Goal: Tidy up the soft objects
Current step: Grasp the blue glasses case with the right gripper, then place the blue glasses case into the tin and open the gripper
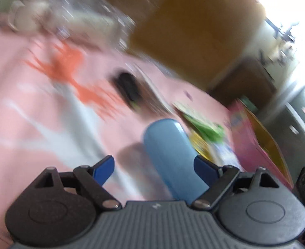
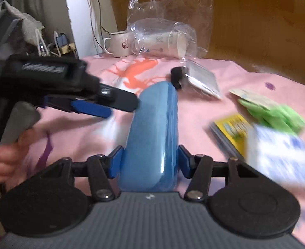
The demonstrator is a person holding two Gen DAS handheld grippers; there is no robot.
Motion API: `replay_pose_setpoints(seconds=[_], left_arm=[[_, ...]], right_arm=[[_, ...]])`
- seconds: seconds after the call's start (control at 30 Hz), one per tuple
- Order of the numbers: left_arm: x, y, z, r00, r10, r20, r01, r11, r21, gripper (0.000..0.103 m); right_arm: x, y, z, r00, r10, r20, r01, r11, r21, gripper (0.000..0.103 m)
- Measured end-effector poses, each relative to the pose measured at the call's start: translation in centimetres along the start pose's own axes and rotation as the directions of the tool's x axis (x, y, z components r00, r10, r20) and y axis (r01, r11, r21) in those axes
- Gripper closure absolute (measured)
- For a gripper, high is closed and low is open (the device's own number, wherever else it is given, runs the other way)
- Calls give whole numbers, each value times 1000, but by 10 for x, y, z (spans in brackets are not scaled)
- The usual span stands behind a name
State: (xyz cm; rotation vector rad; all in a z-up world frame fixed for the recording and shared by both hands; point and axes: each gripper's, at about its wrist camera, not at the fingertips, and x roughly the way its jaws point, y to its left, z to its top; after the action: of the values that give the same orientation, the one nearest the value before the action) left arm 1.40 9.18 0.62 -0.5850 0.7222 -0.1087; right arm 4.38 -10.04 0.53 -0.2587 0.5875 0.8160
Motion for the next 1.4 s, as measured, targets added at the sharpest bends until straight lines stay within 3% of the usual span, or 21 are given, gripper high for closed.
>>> replay_pose_setpoints(seconds=[0.13,0.2,0.3,0.43,0.57,0.7,0.77,0.87,1.07,1.2,1.27,1.4], left_arm=[[23,-40,-22,992,-81,-102,85,996,40,13],[32,-63,-30,994,-36,-107,47,994,100,13],[40,-85,-36,994,15,-104,0,990,141,27],[45,-114,-32,995,2,-100,15,985,170,30],[48,-168,-1,998,-34,-57,48,961,274,31],[78,-240,36,995,-96,-34,102,915,391,31],[107,-270,50,992,-110,-53,123,898,423,31],[160,-305,64,988,-99,-118,142,878,457,30],[249,-327,62,970,-27,-241,137,882,452,30],[275,-323,51,961,24,-275,113,875,471,30],[276,-325,45,969,55,-239,81,849,522,29],[271,-325,43,971,51,-233,82,845,528,31]], right_arm=[[-30,-10,-30,999,30,46,-34,996,82,45],[-40,-9,-41,997,11,74,-18,996,93,45],[-54,-14,-52,994,-45,103,35,995,99,44],[-78,-31,-59,984,-81,159,68,994,85,45],[-107,-56,-42,949,-166,267,157,986,52,45],[-132,-97,-11,900,-288,328,279,957,76,45],[-141,-128,3,885,-343,314,316,939,135,44],[-144,-175,16,885,-394,247,337,910,243,44],[-132,-253,11,921,-386,55,335,855,397,44],[-112,-283,6,942,-333,-35,311,832,460,44],[-105,-285,2,947,-317,-56,301,811,501,43],[-112,-284,2,941,-337,-8,287,789,544,39]])
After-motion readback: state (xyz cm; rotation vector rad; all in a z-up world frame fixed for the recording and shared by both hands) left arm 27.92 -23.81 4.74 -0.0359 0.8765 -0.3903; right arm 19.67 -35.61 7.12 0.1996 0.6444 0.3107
